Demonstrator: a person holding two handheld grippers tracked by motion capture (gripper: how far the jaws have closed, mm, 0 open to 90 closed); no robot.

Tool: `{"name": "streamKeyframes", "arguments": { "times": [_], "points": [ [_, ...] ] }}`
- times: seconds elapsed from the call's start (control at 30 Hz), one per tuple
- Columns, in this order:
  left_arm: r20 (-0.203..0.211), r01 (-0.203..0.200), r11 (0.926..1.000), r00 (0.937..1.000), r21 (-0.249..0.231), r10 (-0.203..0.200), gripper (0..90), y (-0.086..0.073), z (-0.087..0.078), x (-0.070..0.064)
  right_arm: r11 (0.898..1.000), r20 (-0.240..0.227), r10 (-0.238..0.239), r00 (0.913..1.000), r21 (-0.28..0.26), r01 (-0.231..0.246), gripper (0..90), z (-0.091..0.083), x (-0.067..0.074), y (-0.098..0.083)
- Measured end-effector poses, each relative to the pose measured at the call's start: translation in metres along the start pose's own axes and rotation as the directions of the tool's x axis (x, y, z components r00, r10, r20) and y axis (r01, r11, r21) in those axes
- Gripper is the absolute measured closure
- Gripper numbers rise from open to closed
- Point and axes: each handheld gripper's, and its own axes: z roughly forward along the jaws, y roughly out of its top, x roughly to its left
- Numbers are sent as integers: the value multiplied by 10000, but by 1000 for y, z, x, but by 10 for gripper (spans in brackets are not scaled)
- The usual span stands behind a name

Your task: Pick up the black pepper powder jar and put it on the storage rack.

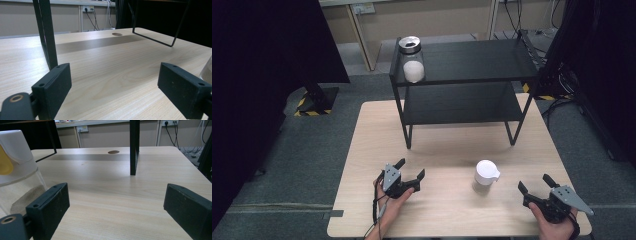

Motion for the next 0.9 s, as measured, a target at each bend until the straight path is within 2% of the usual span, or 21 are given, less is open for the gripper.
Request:
{"name": "streamKeyframes", "arguments": {
  "times": [0.23, 0.33, 0.47, 0.63, 0.7, 0.9],
  "points": [
    [-21, 37, 10000, 10000, -19, -37, 114, 0, 0, 0, 10000, -250, -50, 9997, 15, 51, 52, -1, -3, 0],
    [-50, 7, 10000, 10000, -24, -8, 113, 0, 0, -1, 9990, -454, -431, 9980, 135, 437, 48, -1, -1, 2],
    [-64, 86, 10000, 9999, -39, -87, 113, -1, 0, 0, 9973, -1001, -709, 9924, 103, 723, 46, -2, -2, 4],
    [-21, 132, 9999, 9999, -23, -132, 113, 0, 0, 1, 9947, -1912, -1017, 9763, -72, 1022, 46, -1, -1, 10],
    [-11, 135, 9999, 9999, -19, -135, 113, 0, 0, 1, 9942, -2334, -1053, 9667, -44, 1073, 46, 3, -1, 12],
    [-26, 112, 9999, 9999, -38, -112, 113, -1, 0, 1, 9898, -3116, -1340, 9407, 36, 1421, 46, 12, 7, 18]
  ]
}}
